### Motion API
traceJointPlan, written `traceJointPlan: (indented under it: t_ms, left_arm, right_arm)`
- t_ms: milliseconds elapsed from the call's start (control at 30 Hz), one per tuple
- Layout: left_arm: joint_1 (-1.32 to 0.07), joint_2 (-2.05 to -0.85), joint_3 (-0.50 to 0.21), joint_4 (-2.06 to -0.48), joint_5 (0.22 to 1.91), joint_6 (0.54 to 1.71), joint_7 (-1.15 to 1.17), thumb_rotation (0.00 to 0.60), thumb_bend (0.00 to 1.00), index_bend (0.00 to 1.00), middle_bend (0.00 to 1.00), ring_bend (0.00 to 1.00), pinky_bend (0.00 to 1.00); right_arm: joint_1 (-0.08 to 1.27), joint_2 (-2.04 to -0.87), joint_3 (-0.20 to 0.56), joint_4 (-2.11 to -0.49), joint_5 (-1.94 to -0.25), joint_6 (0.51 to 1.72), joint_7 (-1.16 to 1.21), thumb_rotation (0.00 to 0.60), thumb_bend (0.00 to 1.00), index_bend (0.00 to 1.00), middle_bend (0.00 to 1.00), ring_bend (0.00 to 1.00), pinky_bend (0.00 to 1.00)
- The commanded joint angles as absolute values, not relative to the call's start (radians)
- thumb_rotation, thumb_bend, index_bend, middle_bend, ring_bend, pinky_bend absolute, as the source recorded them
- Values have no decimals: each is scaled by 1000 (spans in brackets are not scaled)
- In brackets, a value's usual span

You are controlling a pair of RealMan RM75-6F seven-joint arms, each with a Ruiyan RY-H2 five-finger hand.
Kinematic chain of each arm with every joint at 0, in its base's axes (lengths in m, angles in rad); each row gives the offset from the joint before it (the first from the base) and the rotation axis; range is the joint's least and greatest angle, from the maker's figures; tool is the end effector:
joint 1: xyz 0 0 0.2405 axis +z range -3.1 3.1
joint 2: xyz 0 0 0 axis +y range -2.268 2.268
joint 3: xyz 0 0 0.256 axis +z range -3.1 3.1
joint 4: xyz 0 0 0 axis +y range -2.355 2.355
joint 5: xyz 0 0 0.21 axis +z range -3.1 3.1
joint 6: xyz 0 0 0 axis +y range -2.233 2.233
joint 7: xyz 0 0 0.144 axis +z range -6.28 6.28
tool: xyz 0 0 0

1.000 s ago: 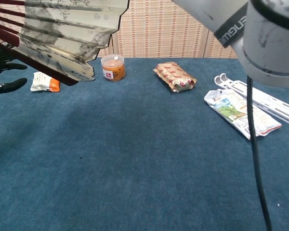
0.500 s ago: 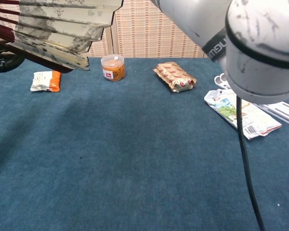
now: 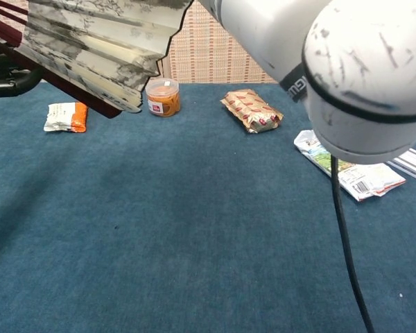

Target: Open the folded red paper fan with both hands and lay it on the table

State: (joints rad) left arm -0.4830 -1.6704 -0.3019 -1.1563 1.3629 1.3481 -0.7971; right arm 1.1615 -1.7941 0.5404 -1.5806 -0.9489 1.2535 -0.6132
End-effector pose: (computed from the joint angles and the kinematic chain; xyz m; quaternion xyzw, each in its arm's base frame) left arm -0.2309 0.3396 0.0442 -0.3674 -0.5431 -0.6932 0.2992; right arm 0.0931 -0.3555 0.0087 0.6374 -0.3061 0.5986 0.3765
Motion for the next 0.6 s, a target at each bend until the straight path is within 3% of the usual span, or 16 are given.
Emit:
traceJointPlan:
  t_ms: [33,200,333,600]
  left_arm:
    - [-464,-1661,-286,-1161,1365,1354,-805,600,402,424,519,265,220]
    - [-459,-1645,-272,-1183,1387,1354,-833,600,392,311,407,239,211]
    - [-462,-1637,-274,-1203,1391,1350,-828,600,392,294,368,222,209]
    - [-457,-1659,-279,-1184,1392,1373,-838,600,427,465,558,278,210]
  right_arm:
    - [1165,-1803,543,-1572,-948,1266,-614,600,706,776,185,0,43]
    - [1174,-1829,547,-1551,-949,1300,-628,600,706,775,191,0,43]
    - [1178,-1840,542,-1542,-958,1311,-632,600,706,775,191,0,43]
    - [1176,-1843,538,-1542,-962,1315,-635,600,706,775,191,0,43]
